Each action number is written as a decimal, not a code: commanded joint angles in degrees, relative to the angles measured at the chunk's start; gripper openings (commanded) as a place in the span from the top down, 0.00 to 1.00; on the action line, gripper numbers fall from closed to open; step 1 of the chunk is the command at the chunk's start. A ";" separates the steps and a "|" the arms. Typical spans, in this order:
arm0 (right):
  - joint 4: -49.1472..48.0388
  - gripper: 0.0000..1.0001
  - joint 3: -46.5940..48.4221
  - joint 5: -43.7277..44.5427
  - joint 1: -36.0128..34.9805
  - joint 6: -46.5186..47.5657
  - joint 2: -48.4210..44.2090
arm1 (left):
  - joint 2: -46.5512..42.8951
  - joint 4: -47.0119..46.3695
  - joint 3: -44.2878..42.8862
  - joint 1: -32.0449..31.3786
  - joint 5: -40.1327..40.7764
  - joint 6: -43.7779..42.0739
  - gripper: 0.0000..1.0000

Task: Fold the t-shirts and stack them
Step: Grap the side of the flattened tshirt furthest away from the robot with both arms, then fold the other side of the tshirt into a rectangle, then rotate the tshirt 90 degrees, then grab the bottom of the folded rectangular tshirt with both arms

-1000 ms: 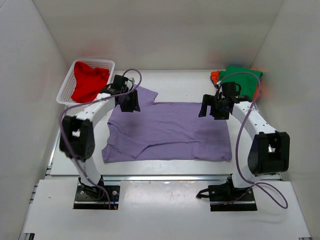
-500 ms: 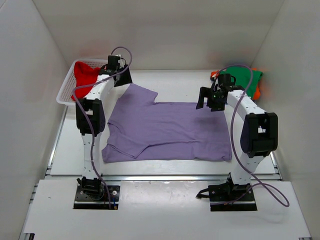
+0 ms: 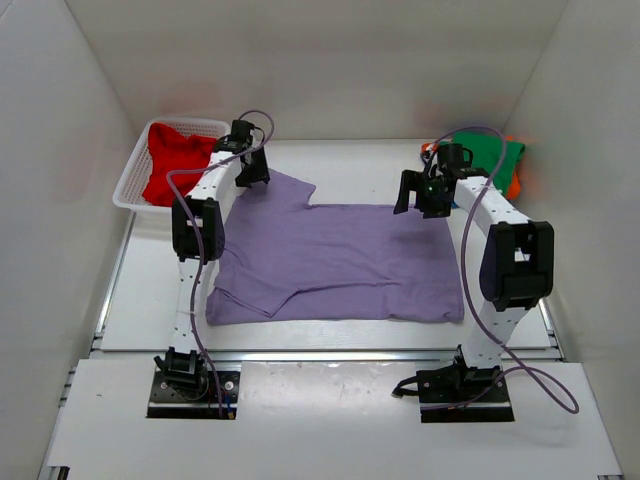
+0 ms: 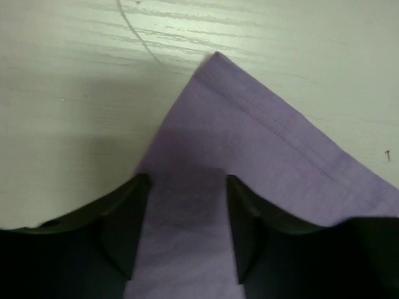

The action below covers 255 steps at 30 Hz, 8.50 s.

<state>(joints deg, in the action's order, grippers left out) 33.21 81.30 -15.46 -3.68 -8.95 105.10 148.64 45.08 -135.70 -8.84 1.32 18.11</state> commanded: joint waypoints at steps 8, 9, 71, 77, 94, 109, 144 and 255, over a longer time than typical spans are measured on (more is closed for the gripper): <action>0.53 0.12 10.45 8.52 3.59 -2.82 9.68 | 0.85 5.89 0.71 1.98 -5.10 0.97 0.85; 0.63 0.12 12.72 8.69 3.60 -2.74 11.60 | 1.12 6.68 -0.52 2.25 -5.62 1.75 0.90; -12.02 1.00 -26.35 1.49 13.35 -8.36 -21.42 | -67.68 -10.45 81.10 2.16 -7.48 -3.43 1.00; -12.20 1.00 -30.31 0.88 14.23 -8.10 -24.58 | -73.13 -9.75 85.77 2.51 -6.95 -3.96 1.00; -12.56 1.00 -32.60 0.52 17.48 -5.20 -25.82 | -73.84 -8.61 84.37 4.89 -5.54 -5.19 1.00; -4.92 0.80 -34.10 4.91 18.09 -4.58 -27.31 | -84.03 -5.97 91.93 2.95 -5.90 -4.40 0.87; 3.79 1.00 -27.49 10.38 -2.02 -19.24 -10.95 | -21.42 -6.44 40.06 -11.37 -7.73 6.42 0.86; -23.20 1.00 -62.33 -14.49 -31.40 -40.71 -43.58 | -97.32 -25.05 116.38 -28.00 -15.99 28.40 1.00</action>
<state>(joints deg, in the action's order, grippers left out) 6.02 14.33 -27.31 -37.21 -52.66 60.90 50.17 17.47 -13.98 -38.70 -14.13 49.28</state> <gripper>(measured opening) 0.023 0.018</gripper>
